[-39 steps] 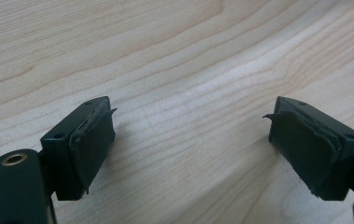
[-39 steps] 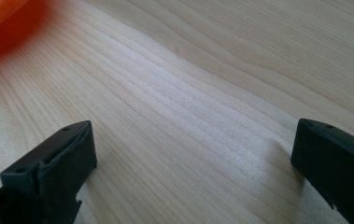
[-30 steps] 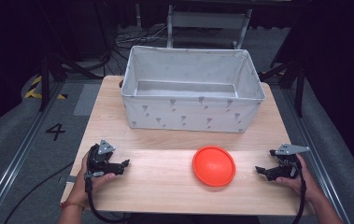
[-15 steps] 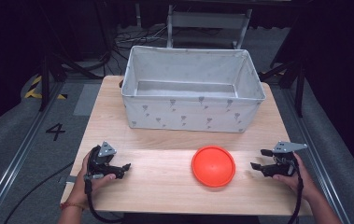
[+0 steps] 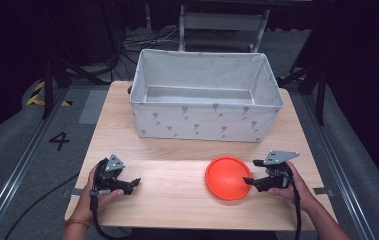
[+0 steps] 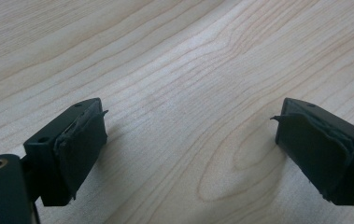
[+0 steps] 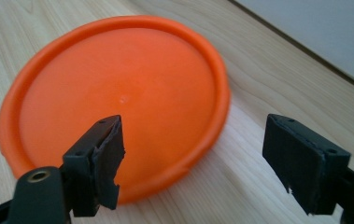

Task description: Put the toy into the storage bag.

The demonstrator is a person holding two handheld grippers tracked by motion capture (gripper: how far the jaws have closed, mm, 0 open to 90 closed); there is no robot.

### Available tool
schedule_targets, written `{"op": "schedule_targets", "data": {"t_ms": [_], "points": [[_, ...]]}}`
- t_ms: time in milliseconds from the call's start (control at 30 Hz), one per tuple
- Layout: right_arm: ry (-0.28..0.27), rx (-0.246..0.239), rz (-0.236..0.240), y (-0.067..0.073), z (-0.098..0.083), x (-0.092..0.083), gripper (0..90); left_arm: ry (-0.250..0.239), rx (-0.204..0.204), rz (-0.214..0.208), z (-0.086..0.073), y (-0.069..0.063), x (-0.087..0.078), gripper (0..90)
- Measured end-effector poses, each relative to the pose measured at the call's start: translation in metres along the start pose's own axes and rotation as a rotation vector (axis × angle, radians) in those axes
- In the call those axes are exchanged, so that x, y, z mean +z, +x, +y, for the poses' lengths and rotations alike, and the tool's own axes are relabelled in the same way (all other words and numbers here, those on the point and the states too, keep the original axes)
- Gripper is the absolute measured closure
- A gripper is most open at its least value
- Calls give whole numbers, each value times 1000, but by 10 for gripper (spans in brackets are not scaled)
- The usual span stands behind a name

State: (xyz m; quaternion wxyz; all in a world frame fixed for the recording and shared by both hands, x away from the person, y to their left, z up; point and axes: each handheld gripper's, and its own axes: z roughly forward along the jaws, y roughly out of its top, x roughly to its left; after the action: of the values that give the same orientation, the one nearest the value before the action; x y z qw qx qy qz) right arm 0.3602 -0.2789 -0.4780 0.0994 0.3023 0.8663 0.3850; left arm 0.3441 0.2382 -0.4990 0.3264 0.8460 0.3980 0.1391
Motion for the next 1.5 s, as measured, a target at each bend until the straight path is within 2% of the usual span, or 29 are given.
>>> {"op": "schedule_targets", "data": {"t_ms": [67, 167, 333, 400, 467, 567, 633, 733, 800, 833, 900, 933, 1000, 1100, 1167, 1267, 1400, 1500], "points": [[13, -2, -1, 2, 2, 7, 211, 2, -2, -2, 0, 0, 0, 92], [47, -30, -12, 3, 3, 19, 211, 1, -4, -3, -1, -1, 0, 93], [71, 0, 8, 0, 1, 30, 161, 3, -5, -2, -1, -1, -1, 93], [58, 4, 20, 0, 0, 32, 146, 1, -5, -1, -1, -1, 0, 93], [59, -7, 22, 2, 0, 32, 138, 1, -5, -1, -1, -1, 0, 93], [62, -50, 65, 8, 0, 33, 123, 3, -5, -2, -1, -1, -1, 93], [63, -58, 73, 9, 0, 33, 129, 2, -5, 0, -1, -1, -1, 93], [62, -51, 66, 9, 1, 33, 200, 4, -5, -1, -1, -1, -1, 93], [55, -35, 58, 7, 3, 32, 300, 2, -9, 1, -1, -2, 0, 93], [55, -35, 58, 7, 3, 32, 300, 2, -9, 1, -1, -2, 0, 92], [70, -26, 61, 5, 7, 33, 384, 0, -9, 3, -1, -2, 0, 92], [70, -26, 61, 5, 7, 33, 384, 0, -11, 5, -1, -2, 0, 92], [87, -7, 63, 4, 11, 33, 443, 4, -14, 9, -1, -2, 0, 91], [139, 13, 87, -1, 20, 35, 540, 3, -12, 12, 0, -2, 0, 91], [148, 22, 94, -3, 22, 36, 565, 3, -12, 12, 0, -2, 0, 91], [178, 63, 128, -10, 28, 39, 636, 3, -13, 12, 0, -2, 0, 91], [185, 95, 171, -18, 29, 38, 692, 3, -12, 12, 0, -2, 0, 91], [187, 84, 202, -19, 30, 34, 734, 3, -12, 12, 0, -2, 0, 91]]}}
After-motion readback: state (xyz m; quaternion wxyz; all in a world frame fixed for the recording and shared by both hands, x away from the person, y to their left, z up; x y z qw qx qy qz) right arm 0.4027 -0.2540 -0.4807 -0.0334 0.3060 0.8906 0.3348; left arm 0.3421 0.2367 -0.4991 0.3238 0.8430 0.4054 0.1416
